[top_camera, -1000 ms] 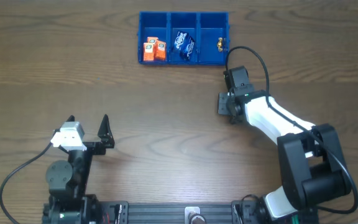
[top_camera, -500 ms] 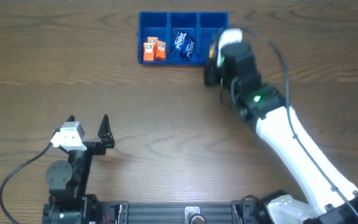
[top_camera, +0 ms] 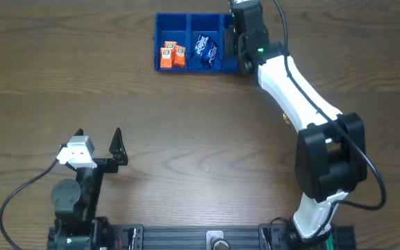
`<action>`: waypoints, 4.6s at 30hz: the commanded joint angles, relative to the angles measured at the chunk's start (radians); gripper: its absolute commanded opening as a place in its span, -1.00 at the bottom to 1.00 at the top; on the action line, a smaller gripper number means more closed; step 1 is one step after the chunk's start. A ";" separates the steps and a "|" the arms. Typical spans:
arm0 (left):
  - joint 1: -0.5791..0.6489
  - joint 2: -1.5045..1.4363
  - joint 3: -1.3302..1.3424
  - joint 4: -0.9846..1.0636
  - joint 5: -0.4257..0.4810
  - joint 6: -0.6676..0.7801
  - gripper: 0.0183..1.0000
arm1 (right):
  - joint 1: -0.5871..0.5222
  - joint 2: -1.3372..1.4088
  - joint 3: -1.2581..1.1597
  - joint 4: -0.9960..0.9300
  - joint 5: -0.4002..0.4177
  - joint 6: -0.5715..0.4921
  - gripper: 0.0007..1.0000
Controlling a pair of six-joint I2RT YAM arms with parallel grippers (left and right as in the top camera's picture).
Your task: Sort Candies Into Trays
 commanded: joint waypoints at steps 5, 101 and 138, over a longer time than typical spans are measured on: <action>0.007 -0.004 -0.019 -0.034 0.014 0.011 1.00 | -0.011 0.012 0.019 0.016 0.019 -0.014 0.05; 0.007 -0.004 -0.019 -0.034 0.014 0.011 1.00 | -0.172 -0.363 -0.703 -0.009 -0.155 0.076 -0.69; 0.007 -0.004 -0.019 -0.034 0.014 0.011 1.00 | -0.039 0.055 0.068 -0.073 0.004 0.046 -0.60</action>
